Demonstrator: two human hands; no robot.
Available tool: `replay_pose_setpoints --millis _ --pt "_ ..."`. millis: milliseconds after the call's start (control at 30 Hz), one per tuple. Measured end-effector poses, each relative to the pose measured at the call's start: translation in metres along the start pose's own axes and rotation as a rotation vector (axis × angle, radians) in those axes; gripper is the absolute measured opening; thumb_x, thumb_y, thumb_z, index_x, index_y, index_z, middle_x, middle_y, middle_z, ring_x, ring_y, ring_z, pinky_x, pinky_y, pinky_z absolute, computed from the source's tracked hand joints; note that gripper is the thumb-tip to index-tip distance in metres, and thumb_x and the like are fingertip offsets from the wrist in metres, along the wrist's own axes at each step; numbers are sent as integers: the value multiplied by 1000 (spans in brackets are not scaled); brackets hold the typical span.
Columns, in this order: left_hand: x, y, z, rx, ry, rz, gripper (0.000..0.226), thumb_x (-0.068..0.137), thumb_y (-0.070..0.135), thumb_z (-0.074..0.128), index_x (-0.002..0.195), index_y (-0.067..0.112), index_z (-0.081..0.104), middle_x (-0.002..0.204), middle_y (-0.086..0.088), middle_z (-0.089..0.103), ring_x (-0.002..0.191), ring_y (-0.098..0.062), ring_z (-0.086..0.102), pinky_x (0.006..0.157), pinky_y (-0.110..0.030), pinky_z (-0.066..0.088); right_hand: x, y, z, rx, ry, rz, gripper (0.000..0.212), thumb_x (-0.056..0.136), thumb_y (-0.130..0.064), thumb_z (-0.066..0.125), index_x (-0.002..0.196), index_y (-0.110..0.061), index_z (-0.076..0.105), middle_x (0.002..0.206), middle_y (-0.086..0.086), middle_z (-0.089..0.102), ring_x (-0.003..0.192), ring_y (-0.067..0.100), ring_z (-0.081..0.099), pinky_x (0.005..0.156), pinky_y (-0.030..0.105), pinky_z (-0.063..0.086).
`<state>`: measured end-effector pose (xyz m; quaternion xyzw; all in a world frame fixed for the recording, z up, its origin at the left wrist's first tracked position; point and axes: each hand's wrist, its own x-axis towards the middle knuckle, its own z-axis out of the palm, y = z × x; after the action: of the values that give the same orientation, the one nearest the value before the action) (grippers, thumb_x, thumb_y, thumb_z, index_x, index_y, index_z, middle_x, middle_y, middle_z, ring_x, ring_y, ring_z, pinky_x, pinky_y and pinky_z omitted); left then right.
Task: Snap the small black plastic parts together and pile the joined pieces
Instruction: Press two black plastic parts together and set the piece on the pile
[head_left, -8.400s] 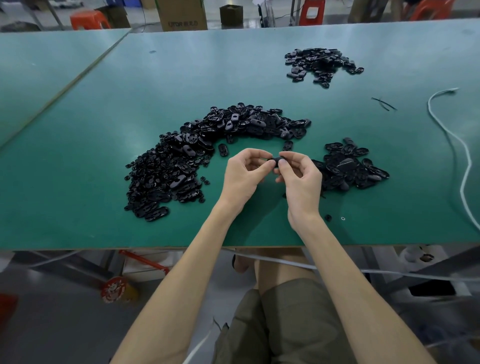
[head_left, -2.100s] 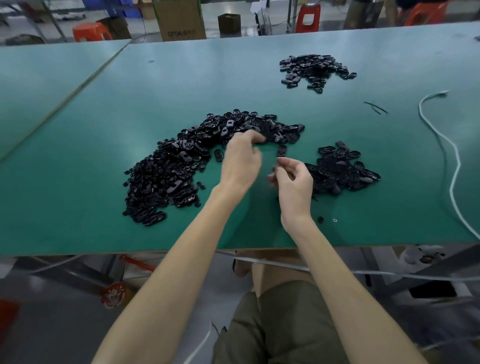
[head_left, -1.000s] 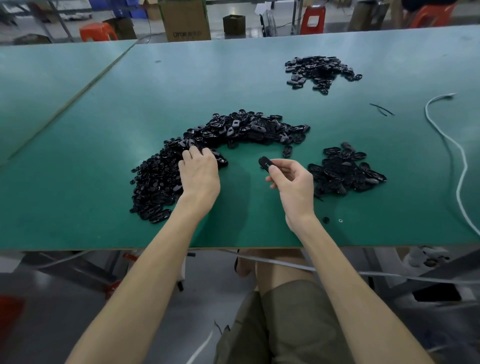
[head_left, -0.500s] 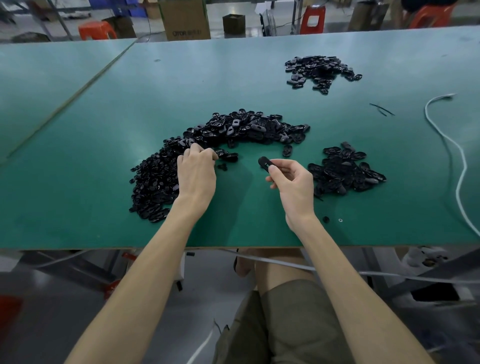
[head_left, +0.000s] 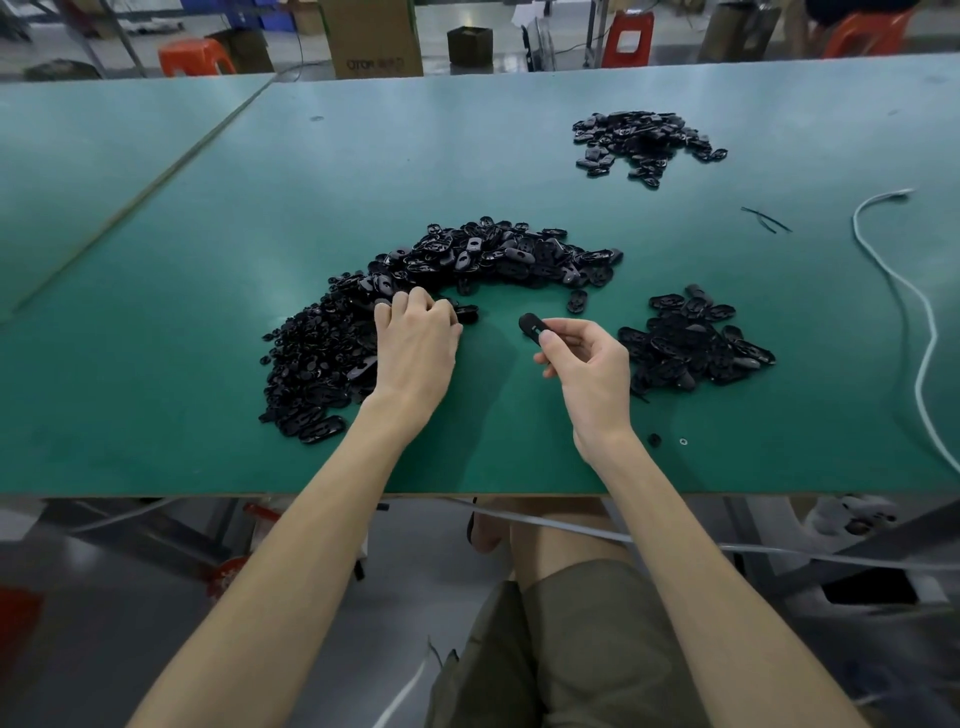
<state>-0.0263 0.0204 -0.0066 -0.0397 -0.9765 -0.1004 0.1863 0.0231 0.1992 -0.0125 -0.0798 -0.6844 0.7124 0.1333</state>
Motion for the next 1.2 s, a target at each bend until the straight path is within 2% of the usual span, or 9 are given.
replay_pose_setpoints --millis 167,400,533,600,667,733,833,1100,1200 --pt "-7 4 5 68 106 18 28 109 27 46 111 13 70 110 -7 62 104 -28 52 96 -40 31 0 0 -1 2 -1 -2 11 98 -4 67 101 -13 71 85 -2 74 70 5 70 63 19 53" --pt "-6 7 -1 40 111 -17 26 110 25 45 112 13 68 109 -7 61 102 -27 51 95 -41 29 1 1 0 7 5 3 9 98 -4 67 102 -11 71 86 -1 74 70 5 70 63 20 53" --pt "-2 22 -10 -337 116 -35 20 109 22 49 104 11 65 93 -1 68 85 -23 61 91 -35 35 1 1 0 15 16 2 10 98 -4 67 102 -11 71 86 -1 74 71 7 70 63 20 53" --pt "-1 31 -12 -599 60 -91 16 108 19 52 100 12 65 84 2 71 74 -16 63 78 -28 46 1 1 0 19 22 1 10 98 -4 67 103 -11 71 87 -1 74 71 7 70 63 21 53" --pt "0 40 -10 -811 18 -176 14 106 16 56 96 12 65 78 3 72 66 -8 61 66 -20 48 1 2 1 23 37 2 10 98 -5 67 103 -12 71 88 -1 74 71 7 70 63 21 53" --pt "1 48 -6 -949 -24 -217 12 104 13 59 95 10 67 77 4 72 63 -5 63 68 -17 51 1 2 0 32 60 1 9 98 -6 67 103 -13 71 89 0 74 72 7 70 64 20 53" --pt "-3 57 3 -1090 -78 -227 7 102 9 61 100 6 68 83 -2 76 71 -7 70 76 -22 55 2 3 0 33 88 0 8 98 -8 67 103 -14 70 90 0 74 72 7 70 63 19 53" --pt "-15 50 9 -1387 -48 -276 2 98 15 70 99 16 70 92 1 78 82 -16 75 68 -19 51 3 5 0 45 112 0 8 98 -8 66 104 -13 69 90 0 73 71 6 70 63 18 52" --pt "-15 48 9 -1447 -55 -283 2 97 14 71 99 14 71 89 2 76 76 -14 72 66 -21 51 3 5 0 42 102 -3 7 98 -8 66 103 -14 69 89 0 73 70 6 70 62 18 52"
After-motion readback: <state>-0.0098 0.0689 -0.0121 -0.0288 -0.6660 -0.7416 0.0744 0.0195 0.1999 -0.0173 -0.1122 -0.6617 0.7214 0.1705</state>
